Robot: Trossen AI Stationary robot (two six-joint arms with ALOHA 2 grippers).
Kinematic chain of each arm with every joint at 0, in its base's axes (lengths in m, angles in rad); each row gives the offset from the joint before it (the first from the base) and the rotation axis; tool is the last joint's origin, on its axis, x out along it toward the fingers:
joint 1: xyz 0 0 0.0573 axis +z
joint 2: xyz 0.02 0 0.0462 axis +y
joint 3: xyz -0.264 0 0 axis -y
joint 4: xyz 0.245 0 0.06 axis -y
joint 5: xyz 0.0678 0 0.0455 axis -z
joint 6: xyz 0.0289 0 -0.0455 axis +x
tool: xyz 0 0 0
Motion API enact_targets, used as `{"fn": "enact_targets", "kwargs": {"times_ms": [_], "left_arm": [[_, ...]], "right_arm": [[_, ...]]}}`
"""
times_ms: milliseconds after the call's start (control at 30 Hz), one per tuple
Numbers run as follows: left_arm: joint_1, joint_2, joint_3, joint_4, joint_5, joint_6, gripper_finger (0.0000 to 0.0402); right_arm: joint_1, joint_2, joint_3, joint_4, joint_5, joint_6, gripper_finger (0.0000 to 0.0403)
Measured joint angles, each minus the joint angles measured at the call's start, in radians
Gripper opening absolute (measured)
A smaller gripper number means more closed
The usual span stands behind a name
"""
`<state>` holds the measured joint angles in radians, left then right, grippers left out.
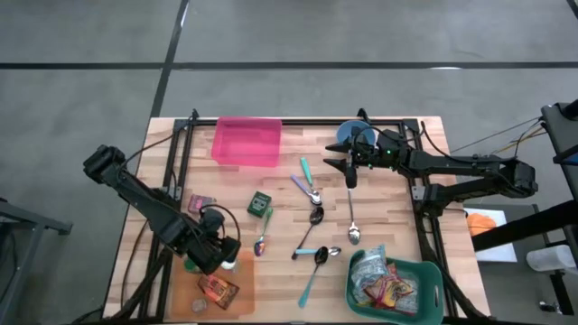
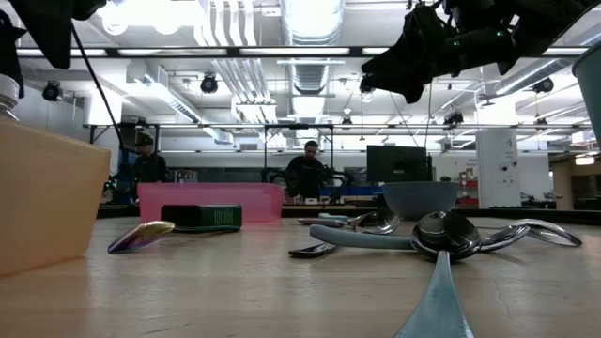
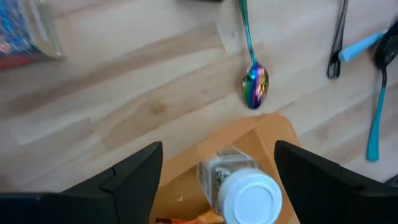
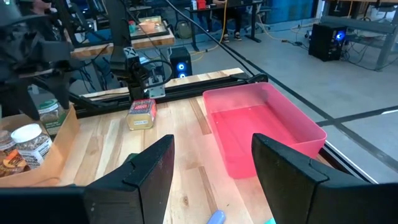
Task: Pick & Place Food Item
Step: Put the red seasoning can into the orange bin
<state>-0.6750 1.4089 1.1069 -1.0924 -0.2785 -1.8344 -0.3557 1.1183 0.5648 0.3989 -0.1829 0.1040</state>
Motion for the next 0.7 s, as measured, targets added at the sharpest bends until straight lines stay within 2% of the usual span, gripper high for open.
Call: {"fn": "enact_targets", "kwargs": {"times_ms": [133,567,700], "left_arm": [[0.011,-0.009,0.0,-0.033,-0.028,0.001,0.0312],[0.075,-0.021,0.0,-0.096,-0.028,0.027,0.0312],[0.1,-0.021,0.0,-0.149,-0.028,-0.016,0.0312]], "right_arm": [[0.0,0.0,0.0,0.0,0.0,0.0,0.0211],[0.0,0.0,0.0,0.0,0.0,0.0,0.0211],[0.0,0.0,0.0,0.0,0.0,0.0,0.0211]]}}
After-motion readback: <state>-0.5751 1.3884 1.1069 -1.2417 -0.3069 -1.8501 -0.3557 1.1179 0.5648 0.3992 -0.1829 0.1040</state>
